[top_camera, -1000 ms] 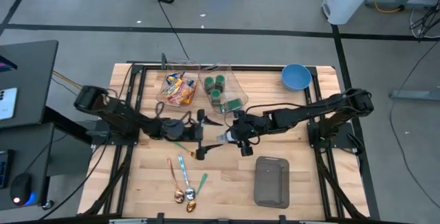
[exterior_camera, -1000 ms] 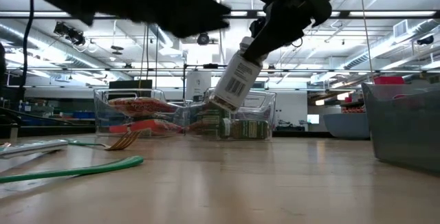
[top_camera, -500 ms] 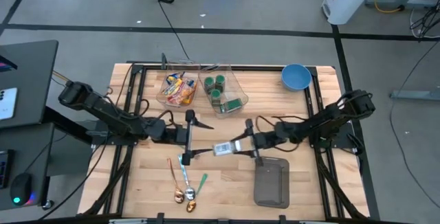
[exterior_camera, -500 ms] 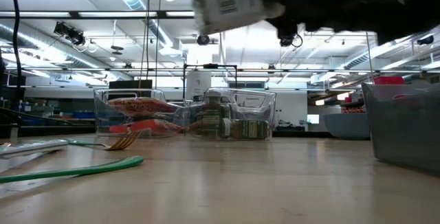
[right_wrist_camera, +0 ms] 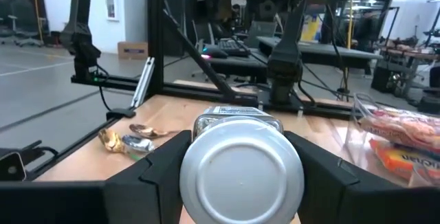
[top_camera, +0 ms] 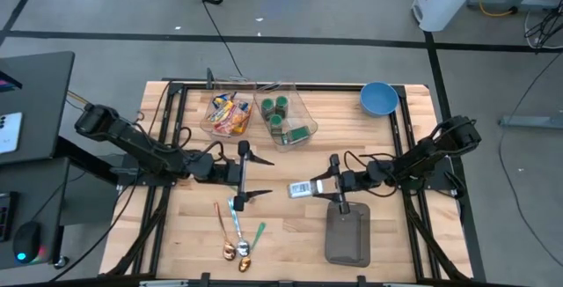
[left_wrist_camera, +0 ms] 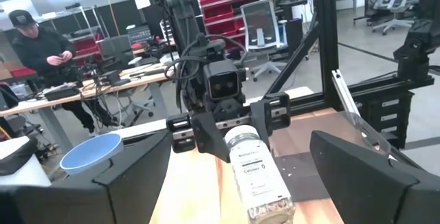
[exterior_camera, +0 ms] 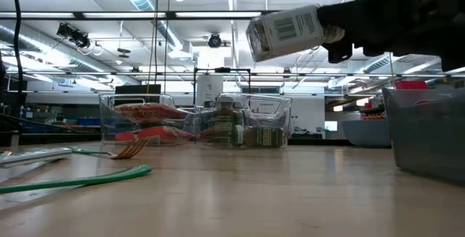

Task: Pick & Place Food Item
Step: Put the white spice bottle into the right transparent bin

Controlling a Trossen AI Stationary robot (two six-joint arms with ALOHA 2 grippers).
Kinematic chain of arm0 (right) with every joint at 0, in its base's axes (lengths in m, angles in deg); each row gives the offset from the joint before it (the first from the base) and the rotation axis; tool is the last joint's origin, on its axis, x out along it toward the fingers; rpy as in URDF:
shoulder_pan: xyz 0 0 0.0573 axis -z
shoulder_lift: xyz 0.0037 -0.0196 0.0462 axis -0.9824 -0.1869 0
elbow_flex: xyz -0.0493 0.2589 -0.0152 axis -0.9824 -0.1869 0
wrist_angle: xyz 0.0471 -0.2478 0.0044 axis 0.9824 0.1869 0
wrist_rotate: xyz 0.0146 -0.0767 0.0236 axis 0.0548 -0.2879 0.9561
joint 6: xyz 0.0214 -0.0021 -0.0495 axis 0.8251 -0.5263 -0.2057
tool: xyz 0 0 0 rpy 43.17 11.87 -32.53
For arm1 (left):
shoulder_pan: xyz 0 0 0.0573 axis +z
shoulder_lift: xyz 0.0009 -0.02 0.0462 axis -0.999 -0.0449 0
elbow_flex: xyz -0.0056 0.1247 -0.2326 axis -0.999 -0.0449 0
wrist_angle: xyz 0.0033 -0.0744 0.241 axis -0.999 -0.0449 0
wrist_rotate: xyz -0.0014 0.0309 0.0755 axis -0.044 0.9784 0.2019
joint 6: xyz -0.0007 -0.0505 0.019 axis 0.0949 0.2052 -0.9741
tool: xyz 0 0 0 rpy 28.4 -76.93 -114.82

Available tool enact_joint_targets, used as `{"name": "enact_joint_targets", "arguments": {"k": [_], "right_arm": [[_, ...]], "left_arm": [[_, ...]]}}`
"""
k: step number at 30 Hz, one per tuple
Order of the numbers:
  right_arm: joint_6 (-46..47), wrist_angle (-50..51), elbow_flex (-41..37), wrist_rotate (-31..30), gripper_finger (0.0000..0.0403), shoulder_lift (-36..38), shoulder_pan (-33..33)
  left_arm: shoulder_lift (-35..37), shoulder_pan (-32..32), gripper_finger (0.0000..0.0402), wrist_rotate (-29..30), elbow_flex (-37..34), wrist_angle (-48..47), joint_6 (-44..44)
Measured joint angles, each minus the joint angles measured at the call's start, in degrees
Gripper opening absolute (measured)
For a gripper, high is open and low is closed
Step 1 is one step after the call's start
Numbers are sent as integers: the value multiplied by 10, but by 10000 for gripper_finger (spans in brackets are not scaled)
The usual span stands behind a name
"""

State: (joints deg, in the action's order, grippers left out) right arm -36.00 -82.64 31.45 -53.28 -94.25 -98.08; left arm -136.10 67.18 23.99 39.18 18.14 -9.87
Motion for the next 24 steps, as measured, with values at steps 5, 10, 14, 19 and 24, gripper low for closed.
{"name": "enact_joint_targets", "arguments": {"k": [5,10,14,19,24], "right_arm": [[-25,-2,-2,-2,207,20,4],[-87,13,-2,-20,207,108,34],[-132,50,7,-17,207,202,85],[-159,205,88,-19,207,289,167],[-147,494,253,-13,207,300,246]], "left_arm": [[0,-1,355,0,0,0,0],[0,-1,355,0,0,1,2],[0,-1,355,0,0,1,3],[0,-1,355,0,0,3,0],[0,0,355,0,0,2,-1]]}}
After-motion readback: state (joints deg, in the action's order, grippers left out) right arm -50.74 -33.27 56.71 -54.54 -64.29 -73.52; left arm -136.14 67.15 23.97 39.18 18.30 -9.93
